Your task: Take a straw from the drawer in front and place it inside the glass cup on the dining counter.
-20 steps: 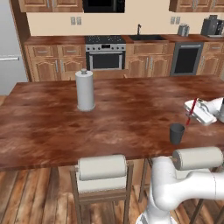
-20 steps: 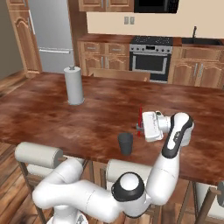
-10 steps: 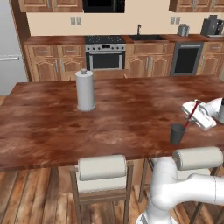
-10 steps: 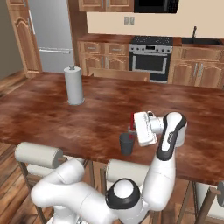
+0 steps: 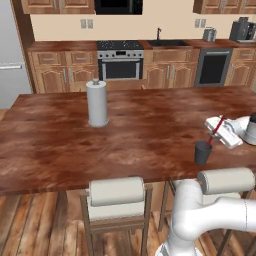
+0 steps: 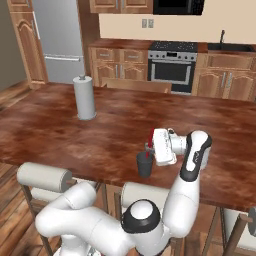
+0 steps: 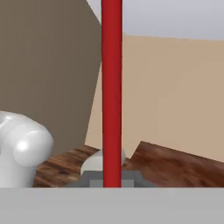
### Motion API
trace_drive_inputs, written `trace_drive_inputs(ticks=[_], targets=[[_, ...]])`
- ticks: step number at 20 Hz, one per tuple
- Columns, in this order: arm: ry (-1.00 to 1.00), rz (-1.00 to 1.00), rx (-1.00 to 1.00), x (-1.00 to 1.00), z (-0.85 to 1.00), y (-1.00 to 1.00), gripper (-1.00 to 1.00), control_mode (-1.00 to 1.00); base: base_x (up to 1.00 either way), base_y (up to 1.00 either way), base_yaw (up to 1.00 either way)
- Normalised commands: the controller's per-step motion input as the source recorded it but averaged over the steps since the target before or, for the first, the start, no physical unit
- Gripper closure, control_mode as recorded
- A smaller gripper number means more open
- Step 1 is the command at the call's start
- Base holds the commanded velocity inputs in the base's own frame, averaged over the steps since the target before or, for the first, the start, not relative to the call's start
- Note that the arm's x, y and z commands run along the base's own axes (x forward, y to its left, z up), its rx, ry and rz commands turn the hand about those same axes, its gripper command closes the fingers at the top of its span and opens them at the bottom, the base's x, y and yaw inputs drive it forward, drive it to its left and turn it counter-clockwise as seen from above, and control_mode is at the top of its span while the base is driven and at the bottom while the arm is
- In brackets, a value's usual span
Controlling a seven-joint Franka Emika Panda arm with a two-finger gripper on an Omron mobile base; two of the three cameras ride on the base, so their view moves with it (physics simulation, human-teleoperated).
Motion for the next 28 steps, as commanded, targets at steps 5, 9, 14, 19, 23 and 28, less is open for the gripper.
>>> trace_drive_inputs(ticks=[5, 9, 14, 19, 23, 28], targets=[[0.15, 0.03, 0.06, 0.27, -0.08, 0.0, 1.0, -1.0, 0.0, 0.0, 0.0], [0.14, 0.03, 0.02, 0.27, -0.24, 0.0, 1.0, -1.0, 0.0, 0.0, 0.0], [0.05, 0.02, 0.0, 0.31, -0.23, 0.0, 1.0, -1.0, 0.0, 0.0, 0.0], [0.0, 0.04, 0.0, 0.2, -0.24, -0.01, 1.0, -1.0, 0.0, 0.0, 0.0], [0.0, 0.05, 0.0, 0.03, -0.15, -0.09, 1.0, -1.0, 0.0, 0.0, 0.0], [-0.01, 0.06, 0.0, -0.02, -0.03, -0.12, 1.0, -1.0, 0.0, 0.0, 0.0]])
